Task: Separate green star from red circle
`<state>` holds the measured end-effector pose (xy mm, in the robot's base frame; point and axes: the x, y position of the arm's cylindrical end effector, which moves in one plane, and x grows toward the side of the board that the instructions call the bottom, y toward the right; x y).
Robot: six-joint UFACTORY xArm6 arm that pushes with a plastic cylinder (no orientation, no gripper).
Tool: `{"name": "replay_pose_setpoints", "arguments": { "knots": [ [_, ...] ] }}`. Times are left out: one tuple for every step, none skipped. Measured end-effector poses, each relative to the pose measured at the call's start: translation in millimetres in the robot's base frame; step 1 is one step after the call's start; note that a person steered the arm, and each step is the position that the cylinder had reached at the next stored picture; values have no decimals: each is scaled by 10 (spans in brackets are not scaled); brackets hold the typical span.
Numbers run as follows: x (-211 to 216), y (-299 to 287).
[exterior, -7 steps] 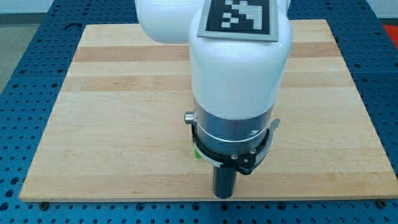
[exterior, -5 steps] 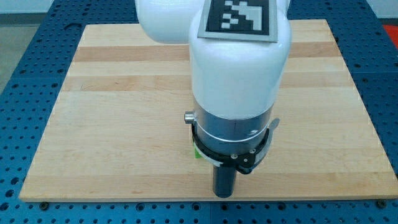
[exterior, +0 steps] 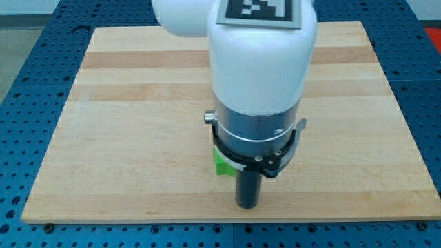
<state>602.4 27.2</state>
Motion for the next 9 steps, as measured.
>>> {"name": "replay_pose_setpoints", "arguments": {
  "knots": [
    [-78,102],
    [-316,516],
    [-318,904],
    [-533,907],
    [-533,907],
    [-533,897],
    [-533,897],
    [-544,839],
    [-571,435]
  ]
}}
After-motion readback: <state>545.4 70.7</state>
